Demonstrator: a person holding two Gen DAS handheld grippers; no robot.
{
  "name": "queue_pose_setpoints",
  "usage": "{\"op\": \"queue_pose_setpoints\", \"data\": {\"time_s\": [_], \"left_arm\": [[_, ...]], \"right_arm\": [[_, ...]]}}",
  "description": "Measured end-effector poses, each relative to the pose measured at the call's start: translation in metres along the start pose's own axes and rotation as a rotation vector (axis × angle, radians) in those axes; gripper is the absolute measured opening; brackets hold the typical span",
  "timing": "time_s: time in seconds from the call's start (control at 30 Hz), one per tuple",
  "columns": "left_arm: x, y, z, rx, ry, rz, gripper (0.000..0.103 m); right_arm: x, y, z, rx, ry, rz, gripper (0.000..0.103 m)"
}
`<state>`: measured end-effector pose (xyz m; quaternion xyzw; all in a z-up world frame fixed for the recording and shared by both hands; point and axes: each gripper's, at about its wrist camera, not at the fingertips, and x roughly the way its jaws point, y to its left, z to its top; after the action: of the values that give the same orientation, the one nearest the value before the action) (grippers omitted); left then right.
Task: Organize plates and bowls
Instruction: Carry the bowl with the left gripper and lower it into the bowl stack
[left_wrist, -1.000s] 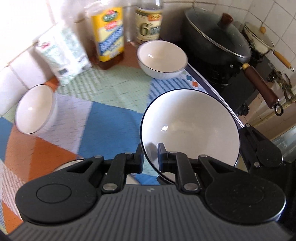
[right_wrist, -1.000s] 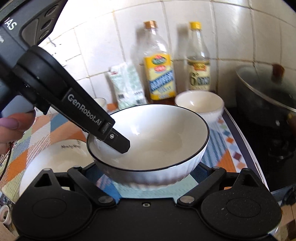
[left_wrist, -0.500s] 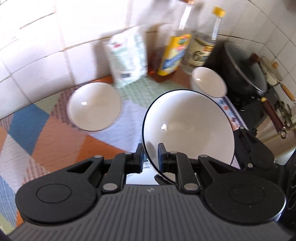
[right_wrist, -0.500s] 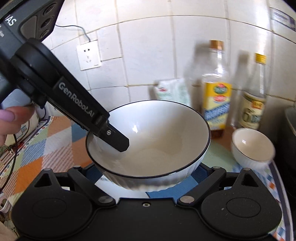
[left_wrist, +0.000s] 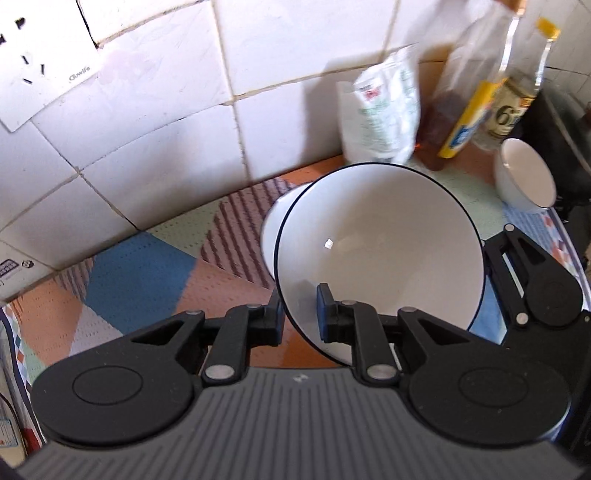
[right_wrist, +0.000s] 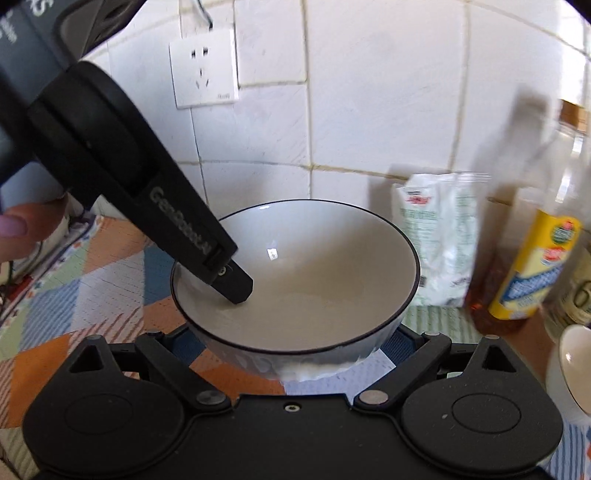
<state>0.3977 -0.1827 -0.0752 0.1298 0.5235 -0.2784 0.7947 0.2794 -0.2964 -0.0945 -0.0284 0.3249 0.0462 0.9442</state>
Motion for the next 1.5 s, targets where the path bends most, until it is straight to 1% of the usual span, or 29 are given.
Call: {"op": "queue_pose_setpoints", "data": {"time_s": [0.1,0.17,0.3,0.37,0.47,0.57,0.7,0.8,0.9,1.1,1.13,1.17,1.23,1.37,1.5], "left_arm": [[0.013,0.010,0.007,-0.007,0.021,0.002,0.015],[0.020,0.013,0.011,0.011,0.019,0.013,0.015],[0.036,0.022,0.014,0.000,0.020,-0.009,0.015],[0.038,0.020,0.015,0.010,0.038,0.011,0.016],[0.040,0.013,0.016,0.066,0.026,0.040,0.017],[0.049,0.016,0.018,0.059,0.051,0.040,0.018],[0.055,0.024,0.021,0.037,0.055,0.012,0.018],[0.056,0.027,0.021,0.043,0.051,-0.006,0.018],[0.056,0.026,0.024,0.041,0.057,-0.002,0.018],[0.060,0.021,0.026,0.060,0.070,0.010,0.018],[0.061,0.020,0.026,0.064,0.069,0.017,0.018],[0.061,0.020,0.026,0.061,0.060,0.021,0.021],[0.063,0.020,0.026,0.051,0.064,0.010,0.020],[0.062,0.015,0.024,0.066,0.064,0.022,0.021],[0.049,0.012,0.022,0.063,0.048,0.020,0.021]], "right_arm": [[0.017,0.001,0.003,-0.020,0.025,-0.016,0.097],[0.027,0.001,0.005,-0.030,0.046,-0.020,0.096],[0.045,0.000,0.008,-0.041,0.085,-0.046,0.094],[0.050,0.002,0.009,-0.061,0.108,-0.049,0.094],[0.054,0.002,0.011,-0.056,0.119,-0.045,0.094],[0.062,0.002,0.013,-0.044,0.145,-0.045,0.094],[0.071,0.009,0.015,-0.055,0.164,-0.104,0.096],[0.073,0.015,0.016,-0.074,0.174,-0.139,0.097],[0.074,0.023,0.019,-0.073,0.189,-0.153,0.098],[0.077,0.036,0.029,-0.083,0.250,-0.208,0.098],[0.077,0.037,0.029,-0.087,0.253,-0.220,0.098],[0.076,0.039,0.030,-0.091,0.254,-0.235,0.098],[0.076,0.042,0.029,-0.116,0.258,-0.263,0.100],[0.063,0.040,0.020,-0.119,0.229,-0.251,0.100],[0.052,0.036,0.014,-0.104,0.200,-0.254,0.100]]}}
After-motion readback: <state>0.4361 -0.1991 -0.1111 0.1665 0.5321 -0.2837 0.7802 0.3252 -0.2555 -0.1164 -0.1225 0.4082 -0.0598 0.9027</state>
